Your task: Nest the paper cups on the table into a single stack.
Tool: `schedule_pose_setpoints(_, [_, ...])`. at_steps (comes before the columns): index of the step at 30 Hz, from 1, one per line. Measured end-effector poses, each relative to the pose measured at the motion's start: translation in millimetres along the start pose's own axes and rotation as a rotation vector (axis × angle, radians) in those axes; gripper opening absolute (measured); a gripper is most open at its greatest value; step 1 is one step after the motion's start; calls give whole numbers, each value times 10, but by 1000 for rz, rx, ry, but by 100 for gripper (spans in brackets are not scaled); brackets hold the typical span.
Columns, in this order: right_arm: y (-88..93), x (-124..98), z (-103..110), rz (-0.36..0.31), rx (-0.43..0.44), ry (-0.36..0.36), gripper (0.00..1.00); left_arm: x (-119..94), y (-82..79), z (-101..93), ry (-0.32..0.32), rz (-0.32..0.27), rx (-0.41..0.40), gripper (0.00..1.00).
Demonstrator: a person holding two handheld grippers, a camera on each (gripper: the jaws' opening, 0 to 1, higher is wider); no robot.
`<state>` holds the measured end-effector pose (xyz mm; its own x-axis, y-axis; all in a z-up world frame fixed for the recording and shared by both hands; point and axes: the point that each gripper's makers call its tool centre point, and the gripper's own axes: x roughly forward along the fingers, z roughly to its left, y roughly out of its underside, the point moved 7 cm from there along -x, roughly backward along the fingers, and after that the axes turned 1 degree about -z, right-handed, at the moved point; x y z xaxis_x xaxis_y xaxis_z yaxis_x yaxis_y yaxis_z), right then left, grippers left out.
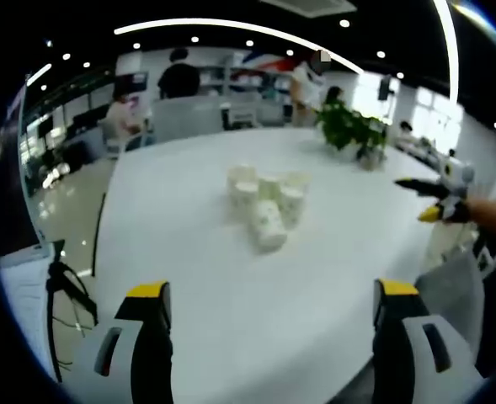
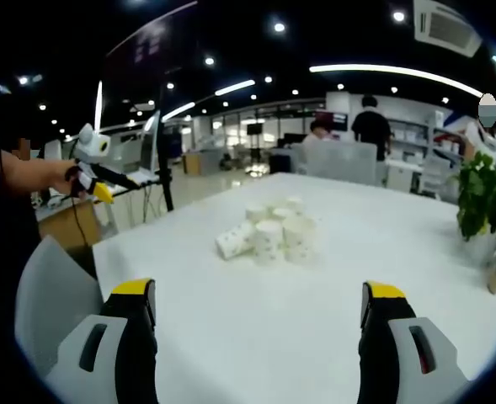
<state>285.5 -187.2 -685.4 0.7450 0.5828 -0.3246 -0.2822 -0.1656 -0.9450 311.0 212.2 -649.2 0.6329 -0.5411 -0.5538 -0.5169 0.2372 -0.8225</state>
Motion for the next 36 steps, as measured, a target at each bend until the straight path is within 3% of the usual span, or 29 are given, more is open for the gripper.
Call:
schedule_pose_setpoints(8, [10,-8,36,1,4,-1,100,106,-205,-22,27,19,-24,99])
schedule_pose_setpoints(13, [15,-16,31,-2,10,1,100,207,-355,-31,44,31,-81,99])
schedule_pose_setpoints(17, [29,-17,34,-1,17,0,100,285,-426,4,46,54,-103,93])
schedule_pose_setpoints(20, [33,-10,41,-1,20,-1,100,372,-480,-2,60,68,-118,97])
schedule_pose_setpoints(25, [48,2,56,1,26,-4,100,544,-565,-32,78,128,-118,99])
schedule_pose_setpoints(30, [75,17,65,6,28,-11,100,753,-661,-11,82,219,-205,99])
schedule_pose_setpoints(36, [77,30,57,8,27,-14,100,971,-822,16,93,282,-191,99])
